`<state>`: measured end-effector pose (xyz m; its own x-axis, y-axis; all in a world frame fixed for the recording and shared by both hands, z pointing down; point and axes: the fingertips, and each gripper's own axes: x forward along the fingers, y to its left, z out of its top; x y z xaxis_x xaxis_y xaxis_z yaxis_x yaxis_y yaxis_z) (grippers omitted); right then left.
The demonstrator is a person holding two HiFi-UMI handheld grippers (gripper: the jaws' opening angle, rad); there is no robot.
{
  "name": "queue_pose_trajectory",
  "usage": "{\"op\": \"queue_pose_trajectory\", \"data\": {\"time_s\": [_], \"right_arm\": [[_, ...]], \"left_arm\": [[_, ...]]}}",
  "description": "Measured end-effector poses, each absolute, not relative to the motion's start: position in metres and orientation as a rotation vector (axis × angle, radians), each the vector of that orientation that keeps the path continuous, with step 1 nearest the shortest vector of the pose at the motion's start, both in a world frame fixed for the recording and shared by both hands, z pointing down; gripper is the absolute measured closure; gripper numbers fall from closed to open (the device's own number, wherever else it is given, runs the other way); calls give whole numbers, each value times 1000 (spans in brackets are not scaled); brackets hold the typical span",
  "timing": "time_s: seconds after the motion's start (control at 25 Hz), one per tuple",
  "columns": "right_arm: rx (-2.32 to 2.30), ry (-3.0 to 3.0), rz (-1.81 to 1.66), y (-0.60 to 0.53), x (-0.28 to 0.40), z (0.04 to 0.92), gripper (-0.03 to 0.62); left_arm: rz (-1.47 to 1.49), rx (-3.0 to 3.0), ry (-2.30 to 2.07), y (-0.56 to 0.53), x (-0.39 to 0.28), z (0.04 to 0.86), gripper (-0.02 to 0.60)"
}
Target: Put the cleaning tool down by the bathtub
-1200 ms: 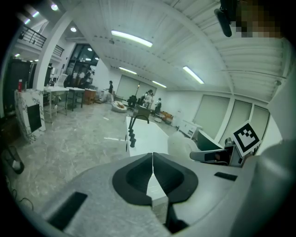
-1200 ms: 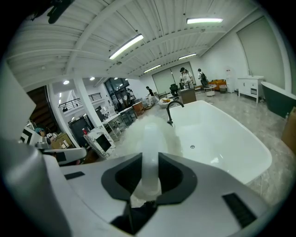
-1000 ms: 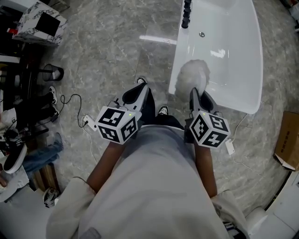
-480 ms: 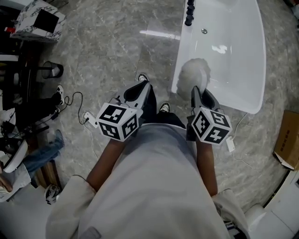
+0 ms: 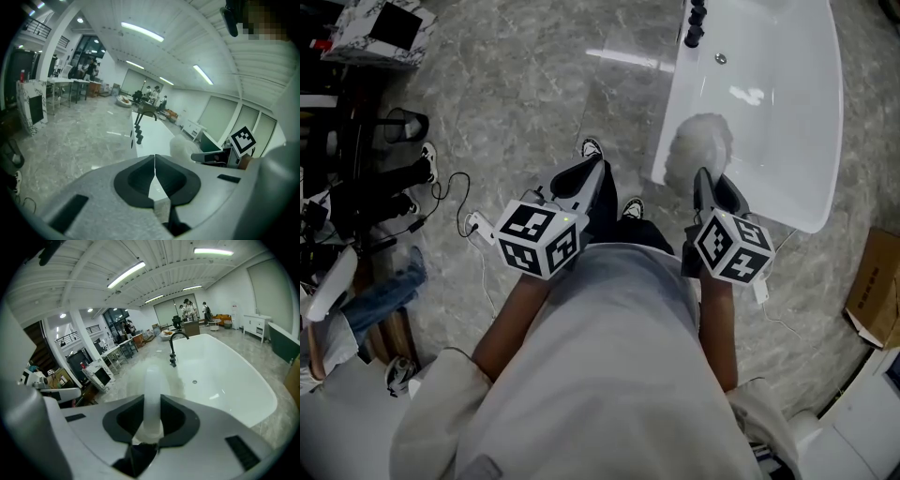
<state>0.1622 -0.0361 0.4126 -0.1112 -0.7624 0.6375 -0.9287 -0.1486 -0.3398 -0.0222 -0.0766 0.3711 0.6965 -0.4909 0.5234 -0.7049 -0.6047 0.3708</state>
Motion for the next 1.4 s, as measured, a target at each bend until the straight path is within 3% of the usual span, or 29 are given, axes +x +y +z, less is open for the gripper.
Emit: {"op": "queue_pose_trajectory", "data": {"time_s": [1.4], "right_arm": [[1800, -1856, 1154, -71, 160, 454, 526]], "left_arm": [[528, 2255, -975, -103, -37, 385, 571]]}}
